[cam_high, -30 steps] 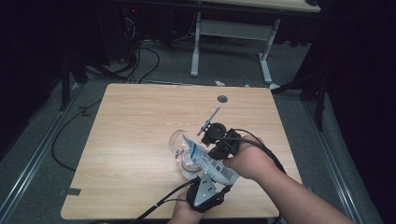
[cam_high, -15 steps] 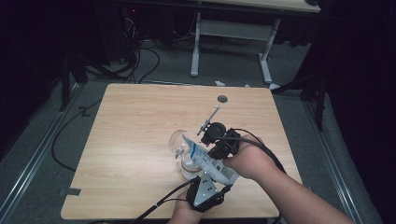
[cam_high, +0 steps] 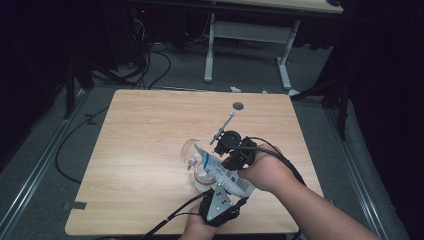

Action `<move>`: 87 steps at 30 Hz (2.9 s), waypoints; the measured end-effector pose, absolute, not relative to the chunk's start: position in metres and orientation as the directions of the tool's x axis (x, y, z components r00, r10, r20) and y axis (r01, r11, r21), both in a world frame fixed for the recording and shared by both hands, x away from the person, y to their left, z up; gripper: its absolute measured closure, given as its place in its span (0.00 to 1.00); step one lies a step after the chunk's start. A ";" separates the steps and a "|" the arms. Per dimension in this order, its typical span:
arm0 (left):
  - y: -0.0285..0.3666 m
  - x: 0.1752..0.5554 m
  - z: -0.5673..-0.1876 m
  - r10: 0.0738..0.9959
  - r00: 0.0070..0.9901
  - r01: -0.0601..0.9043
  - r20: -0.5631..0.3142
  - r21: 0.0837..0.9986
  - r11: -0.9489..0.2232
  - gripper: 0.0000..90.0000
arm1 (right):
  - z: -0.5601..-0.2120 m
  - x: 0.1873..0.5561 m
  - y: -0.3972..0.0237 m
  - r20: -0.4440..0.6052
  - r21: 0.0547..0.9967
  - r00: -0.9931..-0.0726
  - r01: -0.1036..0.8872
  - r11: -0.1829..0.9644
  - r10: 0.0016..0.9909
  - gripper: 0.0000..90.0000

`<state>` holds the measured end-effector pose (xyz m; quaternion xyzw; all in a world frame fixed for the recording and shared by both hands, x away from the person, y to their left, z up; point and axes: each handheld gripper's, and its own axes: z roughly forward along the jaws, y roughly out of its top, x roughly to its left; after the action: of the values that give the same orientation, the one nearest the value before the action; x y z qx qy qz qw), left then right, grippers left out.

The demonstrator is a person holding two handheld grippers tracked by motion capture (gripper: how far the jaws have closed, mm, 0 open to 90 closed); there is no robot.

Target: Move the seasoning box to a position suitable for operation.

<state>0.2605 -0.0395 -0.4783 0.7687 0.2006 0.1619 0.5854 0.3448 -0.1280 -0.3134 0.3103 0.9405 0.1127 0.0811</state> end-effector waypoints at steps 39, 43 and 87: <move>-0.038 0.263 -0.475 0.504 0.864 0.121 0.006 0.968 -0.219 0.69 | -0.311 0.348 -0.122 -0.095 0.254 -0.800 0.556 0.791 0.593 1.00; -0.038 0.263 -0.475 0.504 0.864 0.120 0.006 0.969 -0.217 0.69 | -0.311 0.348 -0.121 -0.093 0.252 -0.798 0.559 0.790 0.595 1.00; -0.039 0.263 -0.471 0.505 0.863 0.115 -0.001 0.974 -0.196 0.69 | -0.307 0.348 -0.121 -0.100 0.261 -0.801 0.552 0.792 0.591 1.00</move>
<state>0.2630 -0.0391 -0.4709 0.7560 0.2052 0.1624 0.6000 0.3477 -0.1206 -0.3067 0.3030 0.9425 0.1101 0.0887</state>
